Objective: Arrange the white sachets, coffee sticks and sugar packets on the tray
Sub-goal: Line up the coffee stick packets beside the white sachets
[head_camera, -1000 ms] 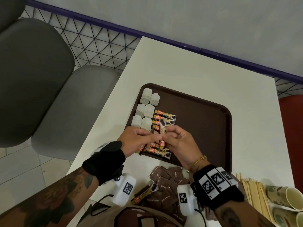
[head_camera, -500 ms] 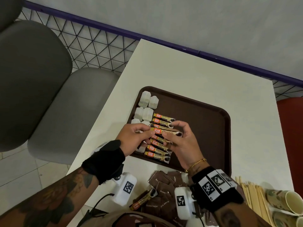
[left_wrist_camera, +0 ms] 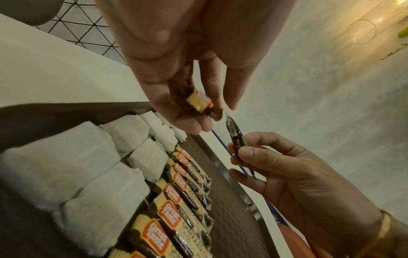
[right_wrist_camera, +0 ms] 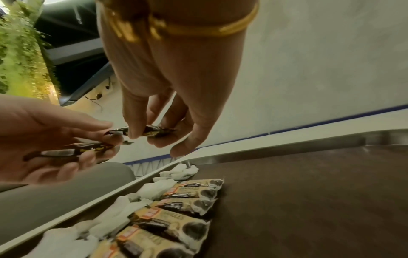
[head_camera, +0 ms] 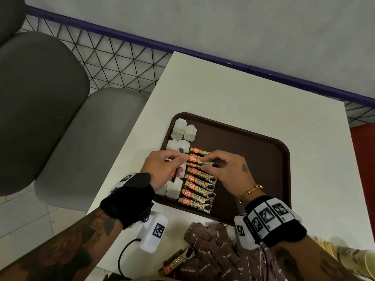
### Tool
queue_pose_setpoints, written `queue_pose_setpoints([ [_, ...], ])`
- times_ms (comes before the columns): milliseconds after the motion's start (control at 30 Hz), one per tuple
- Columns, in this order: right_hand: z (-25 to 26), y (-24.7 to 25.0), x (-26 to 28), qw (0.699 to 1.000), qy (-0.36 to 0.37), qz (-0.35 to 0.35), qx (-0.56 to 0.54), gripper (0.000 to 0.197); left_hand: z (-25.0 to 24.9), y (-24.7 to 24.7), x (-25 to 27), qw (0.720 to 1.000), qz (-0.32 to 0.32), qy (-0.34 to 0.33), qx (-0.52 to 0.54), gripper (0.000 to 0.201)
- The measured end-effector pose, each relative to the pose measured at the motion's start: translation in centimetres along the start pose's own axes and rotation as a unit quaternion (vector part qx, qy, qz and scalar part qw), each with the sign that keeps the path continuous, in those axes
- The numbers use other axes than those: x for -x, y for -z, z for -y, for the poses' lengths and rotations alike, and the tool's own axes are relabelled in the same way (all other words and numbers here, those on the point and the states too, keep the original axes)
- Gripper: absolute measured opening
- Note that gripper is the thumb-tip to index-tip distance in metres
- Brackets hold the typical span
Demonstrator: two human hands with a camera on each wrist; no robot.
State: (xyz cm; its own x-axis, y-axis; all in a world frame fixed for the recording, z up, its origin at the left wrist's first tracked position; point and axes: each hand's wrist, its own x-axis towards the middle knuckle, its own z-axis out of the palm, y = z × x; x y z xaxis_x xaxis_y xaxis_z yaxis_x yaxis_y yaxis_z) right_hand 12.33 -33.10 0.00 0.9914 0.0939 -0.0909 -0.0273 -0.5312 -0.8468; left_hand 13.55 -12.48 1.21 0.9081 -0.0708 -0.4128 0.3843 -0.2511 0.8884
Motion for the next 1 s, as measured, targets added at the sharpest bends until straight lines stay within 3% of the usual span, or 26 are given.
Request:
queue_pose_setpoints([
  [233, -3.3, 1.2, -6.3, 0.993, -0.068, -0.027, 0.090, 0.015, 1.0, 1.9, 0.0, 0.999, -0.036, -0.005, 0.015, 0.018],
  [367, -4.2, 1.1, -8.7, 0.984, -0.083, -0.001, 0.158, 0.014, 1.1, 2.4, -0.1, 0.998, -0.053, -0.008, 0.033, 0.013],
  [667, -5.0, 0.2, -9.3, 0.980, -0.051, 0.030, 0.193, 0.011, 1.3, 1.9, -0.6, 0.996, -0.041, -0.005, 0.076, 0.030],
  [1000, -4.6, 0.4, -8.9, 0.982, -0.036, 0.049, 0.179, 0.012, 0.4, 1.2, -0.6, 0.993, -0.034, -0.014, 0.116, 0.066],
])
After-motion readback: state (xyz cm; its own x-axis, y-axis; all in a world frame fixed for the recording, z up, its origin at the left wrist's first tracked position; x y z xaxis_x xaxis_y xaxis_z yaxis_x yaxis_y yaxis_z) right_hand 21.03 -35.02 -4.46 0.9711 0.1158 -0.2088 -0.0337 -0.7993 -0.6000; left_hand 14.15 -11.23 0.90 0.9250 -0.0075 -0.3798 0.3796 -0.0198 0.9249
